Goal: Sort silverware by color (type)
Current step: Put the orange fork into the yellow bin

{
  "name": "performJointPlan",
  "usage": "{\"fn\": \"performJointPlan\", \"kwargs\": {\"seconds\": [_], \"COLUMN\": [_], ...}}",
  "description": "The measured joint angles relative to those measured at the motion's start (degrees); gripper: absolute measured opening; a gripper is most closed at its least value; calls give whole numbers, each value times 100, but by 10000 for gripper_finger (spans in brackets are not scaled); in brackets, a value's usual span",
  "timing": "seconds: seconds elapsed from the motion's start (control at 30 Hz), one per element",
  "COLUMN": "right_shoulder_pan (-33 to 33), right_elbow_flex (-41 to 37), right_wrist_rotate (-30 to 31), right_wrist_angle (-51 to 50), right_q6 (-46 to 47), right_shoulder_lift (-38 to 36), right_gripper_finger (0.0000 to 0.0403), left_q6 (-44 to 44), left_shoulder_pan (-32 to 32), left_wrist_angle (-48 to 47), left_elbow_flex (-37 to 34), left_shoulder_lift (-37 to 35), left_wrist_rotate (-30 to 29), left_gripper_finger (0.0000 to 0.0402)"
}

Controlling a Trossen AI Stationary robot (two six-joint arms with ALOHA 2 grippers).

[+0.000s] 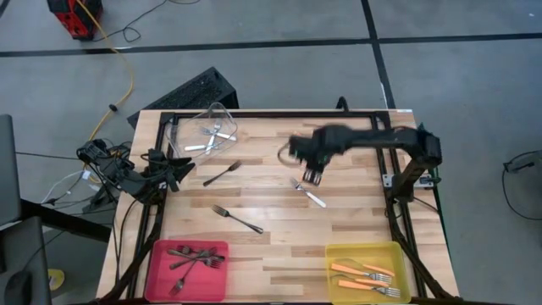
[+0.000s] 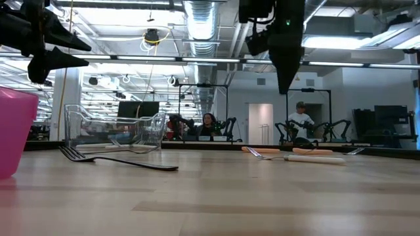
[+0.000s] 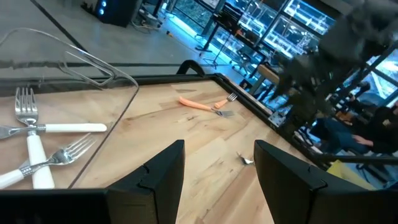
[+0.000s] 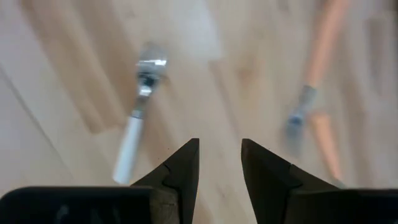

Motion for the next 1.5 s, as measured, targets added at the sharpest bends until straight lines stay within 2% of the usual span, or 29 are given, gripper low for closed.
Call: {"fn": "performJointPlan", "kwargs": {"seconds": [0.13, 0.23, 0.37, 0.53, 0.77, 0.93, 1.1, 1.33, 1.5], "right_shoulder_pan": [640, 865, 881, 873, 682, 254, -609, -1762, -1989], "right_elbow_flex": [-790, -1147, -1473, -1952, -2294, -2041, -1828, -1857, -1862], "right_wrist_rotate": [-1, -35, -287, -290, -267, -278, -274, -261, -262], "right_wrist_angle": [1182, 1735, 2083, 2615, 3095, 3096, 3215, 3406, 3399], "right_q6": [256, 493, 1026, 1408, 1293, 662, 83, 72, 125], "right_shoulder_lift": [-2, -4, -4, -9, -7, -7, -7, 50, 352], "right_gripper_finger": [143, 143, 143, 147, 188, 213, 212, 208, 208], "left_q6": [85, 107, 121, 275, 300, 293, 289, 291, 294], "left_shoulder_pan": [2, 0, 2, 1, 0, 2, 1, 1, 0], "left_wrist_angle": [2, 2, 4, -9, -35, -35, -37, -66, -125], "left_elbow_flex": [0, 0, 0, 0, 0, 0, 0, 0, 0], "left_shoulder_lift": [0, 0, 0, -1, 0, 0, 0, 0, 0], "left_wrist_rotate": [-102, -216, -258, -263, -306, -328, -471, -511, -528], "left_gripper_finger": [178, 178, 178, 178, 178, 178, 178, 178, 178]}}
